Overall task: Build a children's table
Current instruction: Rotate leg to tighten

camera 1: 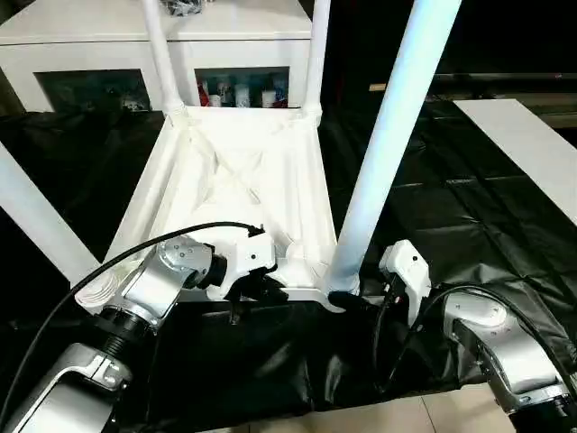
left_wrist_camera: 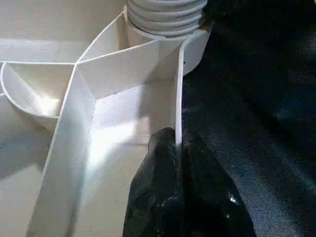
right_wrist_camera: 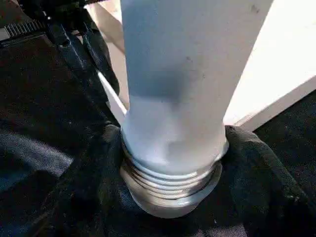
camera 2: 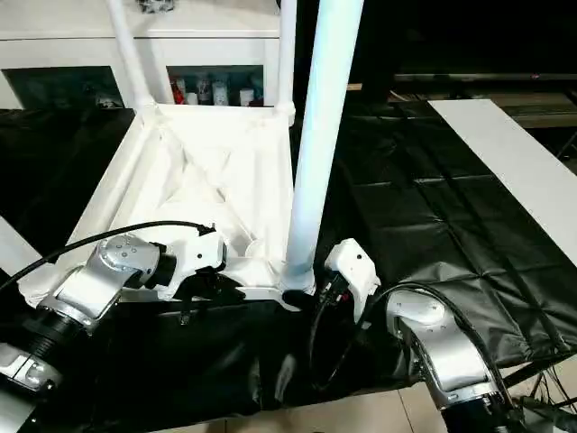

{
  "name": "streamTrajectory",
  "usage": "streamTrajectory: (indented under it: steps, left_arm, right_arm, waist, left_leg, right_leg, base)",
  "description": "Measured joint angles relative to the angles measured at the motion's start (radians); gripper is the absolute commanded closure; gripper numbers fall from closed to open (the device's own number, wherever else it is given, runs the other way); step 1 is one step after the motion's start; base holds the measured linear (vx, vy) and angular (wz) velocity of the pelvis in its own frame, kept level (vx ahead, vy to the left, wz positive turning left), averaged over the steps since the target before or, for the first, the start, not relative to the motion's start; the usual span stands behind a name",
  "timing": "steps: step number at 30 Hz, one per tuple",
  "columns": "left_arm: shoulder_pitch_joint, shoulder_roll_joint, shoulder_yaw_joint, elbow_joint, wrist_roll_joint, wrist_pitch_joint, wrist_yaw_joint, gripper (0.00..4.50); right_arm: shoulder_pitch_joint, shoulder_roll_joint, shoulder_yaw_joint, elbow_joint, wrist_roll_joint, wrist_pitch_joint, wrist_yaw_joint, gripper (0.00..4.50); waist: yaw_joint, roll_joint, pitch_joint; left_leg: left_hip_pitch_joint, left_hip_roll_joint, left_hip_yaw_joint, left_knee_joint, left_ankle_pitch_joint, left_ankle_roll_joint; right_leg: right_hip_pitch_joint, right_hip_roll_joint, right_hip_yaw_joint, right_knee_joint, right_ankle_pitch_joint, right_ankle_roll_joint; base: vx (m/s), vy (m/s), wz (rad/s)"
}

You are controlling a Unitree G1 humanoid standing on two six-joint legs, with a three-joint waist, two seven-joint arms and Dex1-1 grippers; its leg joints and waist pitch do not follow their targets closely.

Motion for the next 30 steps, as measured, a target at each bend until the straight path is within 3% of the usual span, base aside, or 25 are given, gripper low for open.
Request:
streamTrajectory:
  steps: [5, 9, 14, 17, 19, 27, 28, 30]
  left_arm:
    - [0.021, -0.043, 0.040, -0.002, 0.001, 0.036, 0.093, 4.50]
    - [0.044, -0.129, 0.093, -0.009, -0.007, 0.067, 0.198, 4.50]
    - [0.034, -0.240, 0.146, 0.051, -0.013, 0.072, 0.370, 4.50]
    - [0.012, -0.333, 0.175, 0.111, -0.015, 0.055, 0.510, 4.50]
    - [0.003, -0.395, 0.193, 0.127, -0.029, 0.049, 0.587, 4.50]
    - [-0.014, -0.357, 0.137, 0.126, 0.035, 0.047, 0.574, 4.50]
    - [-0.011, -0.355, 0.131, 0.126, 0.039, 0.033, 0.570, 4.50]
    - [-0.001, -0.350, 0.125, 0.113, 0.039, 0.010, 0.561, 4.50]
  right_arm:
    - [0.011, 0.107, -0.036, 0.074, -0.015, -0.068, -0.146, 1.78]
    - [0.007, 0.192, -0.071, 0.132, -0.041, -0.111, -0.280, 1.79]
    - [-0.084, 0.298, -0.102, 0.273, -0.100, -0.157, -0.490, 1.79]
    - [-0.160, 0.364, -0.144, 0.376, -0.122, -0.172, -0.623, 1.80]
    - [-0.175, 0.405, -0.138, 0.398, -0.124, -0.182, -0.644, 1.80]
    - [-0.164, 0.420, -0.134, 0.398, -0.143, -0.214, -0.651, 1.80]
    - [-0.151, 0.421, -0.136, 0.384, -0.139, -0.217, -0.651, 1.45]
    - [-0.128, 0.423, -0.137, 0.352, -0.128, -0.209, -0.651, 1.24]
  waist:
    - [-0.022, 0.003, -0.002]
    - [-0.025, 0.002, -0.002]
    - [-0.035, 0.000, -0.004]
    - [-0.035, -0.005, -0.006]
    - [-0.041, -0.015, -0.004]
    - [-0.045, -0.016, -0.005]
    - [-0.043, -0.016, -0.005]
    - [-0.040, -0.016, -0.004]
  left_leg:
    - [0.002, 0.000, 0.001, 0.000, 0.001, -0.001]
    - [0.002, 0.000, 0.001, 0.000, 0.002, 0.000]
    - [0.002, 0.000, 0.001, 0.000, 0.002, 0.000]
    - [0.001, 0.000, 0.001, 0.000, 0.002, -0.001]
    - [-0.001, 0.002, 0.001, 0.000, 0.002, 0.000]
    - [-0.001, 0.003, 0.001, -0.002, 0.003, 0.001]
    - [-0.001, 0.003, 0.001, -0.002, 0.003, 0.000]
    - [-0.001, 0.003, 0.001, -0.002, 0.002, 0.000]
  right_leg:
    - [0.000, 0.000, 0.001, 0.001, 0.001, -0.002]
    - [0.001, 0.000, 0.001, 0.001, 0.001, -0.002]
    - [0.001, 0.000, 0.001, 0.000, 0.002, -0.004]
    - [0.001, 0.000, 0.001, -0.001, 0.003, -0.004]
    - [0.000, 0.001, 0.000, -0.002, 0.003, -0.004]
    - [-0.001, 0.002, -0.001, -0.003, 0.003, -0.004]
    - [-0.001, 0.002, -0.001, -0.003, 0.003, -0.004]
    - [-0.001, 0.002, -0.001, -0.004, 0.003, -0.004]
  base:
    - [0.000, 0.000, 0.00]
    - [0.000, 0.000, 0.00]
    - [0.000, 0.000, 0.00]
    - [0.000, 0.000, 0.00]
    - [0.000, 0.000, 0.00]
    - [0.000, 0.000, 0.00]
    - [0.000, 0.000, 0.00]
    - [0.000, 0.000, 0.00]
